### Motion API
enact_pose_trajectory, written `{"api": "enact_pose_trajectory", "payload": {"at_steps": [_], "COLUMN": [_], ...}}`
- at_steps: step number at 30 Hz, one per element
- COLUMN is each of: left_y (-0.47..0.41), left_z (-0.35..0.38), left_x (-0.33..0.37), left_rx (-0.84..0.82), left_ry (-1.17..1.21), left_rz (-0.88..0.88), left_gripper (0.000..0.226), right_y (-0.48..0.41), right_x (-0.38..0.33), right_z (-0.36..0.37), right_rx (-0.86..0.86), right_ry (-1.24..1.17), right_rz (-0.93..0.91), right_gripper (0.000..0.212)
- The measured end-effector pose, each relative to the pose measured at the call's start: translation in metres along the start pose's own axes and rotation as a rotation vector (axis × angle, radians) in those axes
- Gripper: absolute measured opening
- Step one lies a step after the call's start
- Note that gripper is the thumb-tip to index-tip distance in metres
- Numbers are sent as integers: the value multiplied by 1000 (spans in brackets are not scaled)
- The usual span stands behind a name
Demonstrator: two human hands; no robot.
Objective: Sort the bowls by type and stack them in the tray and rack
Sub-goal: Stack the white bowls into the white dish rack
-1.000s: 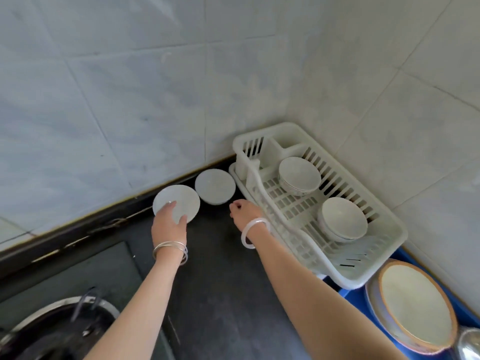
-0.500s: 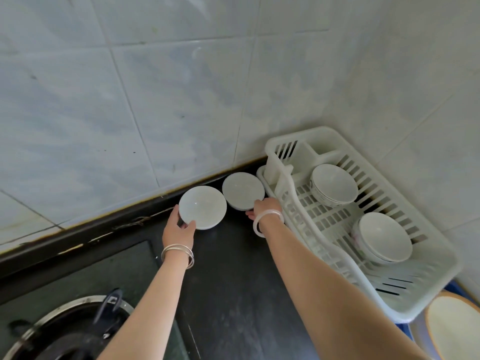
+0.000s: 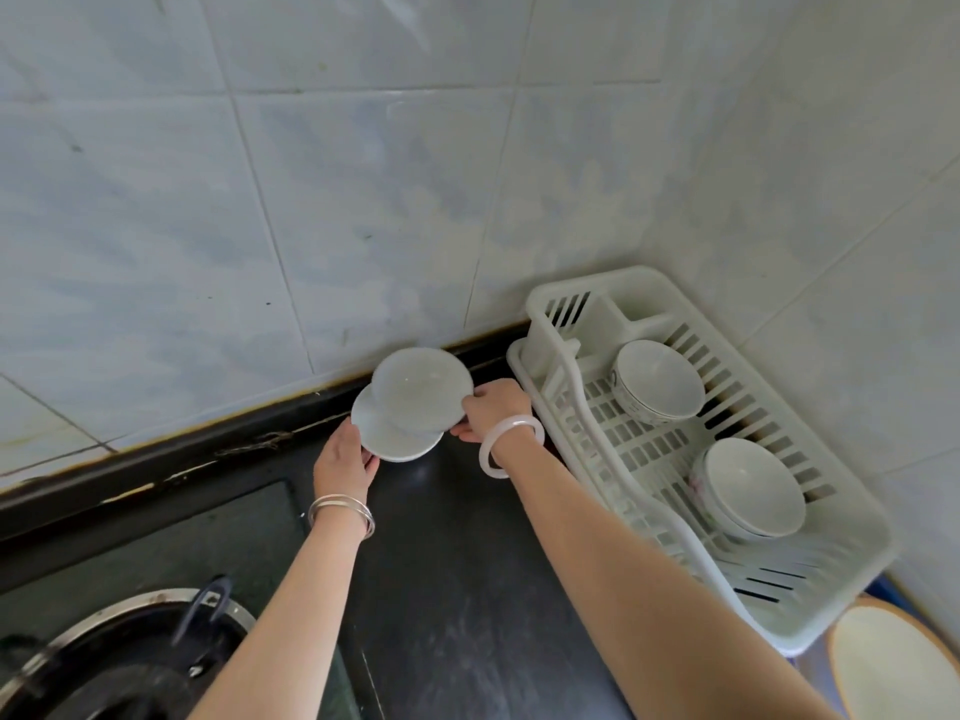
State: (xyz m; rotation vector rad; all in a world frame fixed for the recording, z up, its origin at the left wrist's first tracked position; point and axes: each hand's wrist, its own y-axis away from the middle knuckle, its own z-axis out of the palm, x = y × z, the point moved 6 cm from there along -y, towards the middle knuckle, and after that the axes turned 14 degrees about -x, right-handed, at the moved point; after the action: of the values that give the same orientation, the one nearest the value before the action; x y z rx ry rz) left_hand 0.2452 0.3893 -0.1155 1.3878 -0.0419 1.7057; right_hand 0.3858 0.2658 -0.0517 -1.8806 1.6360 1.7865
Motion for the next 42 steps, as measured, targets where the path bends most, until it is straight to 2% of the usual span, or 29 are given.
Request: {"api": "enact_pose_trajectory", "payload": {"at_steps": [6, 12, 16, 19, 22, 28, 36, 42], "left_y": [-4, -13, -21, -21, -16, -2, 38, 64], "left_z": [-1, -2, -3, -3, -3, 19, 114, 194], "left_x": [1, 4, 9, 12, 16, 33, 60, 43], "left_rx": [13, 9, -7, -34, -41, -120, -355, -567], "left_ry": [-17, -145, -146, -147, -164, -236, -270, -352], "left_rz": [-30, -51, -76, -105, -114, -85, -11, -101], "left_gripper": [38, 40, 40, 41, 42, 40, 25, 38], "right_y": [-6, -10, -12, -12, -11, 6, 64, 106], "right_x": [1, 0, 0, 8, 13, 10, -6, 14], "right_z": [20, 23, 23, 31, 32, 3, -94, -169], "right_rx": [-25, -55, -133, -222, -233, -165, -25, 149], "right_ry": [128, 227, 156, -50, -151, -262, -303, -379], "right_rz": [44, 69, 88, 120, 91, 9, -91, -95], "right_gripper": [11, 15, 25, 38, 39, 37, 37, 32]}}
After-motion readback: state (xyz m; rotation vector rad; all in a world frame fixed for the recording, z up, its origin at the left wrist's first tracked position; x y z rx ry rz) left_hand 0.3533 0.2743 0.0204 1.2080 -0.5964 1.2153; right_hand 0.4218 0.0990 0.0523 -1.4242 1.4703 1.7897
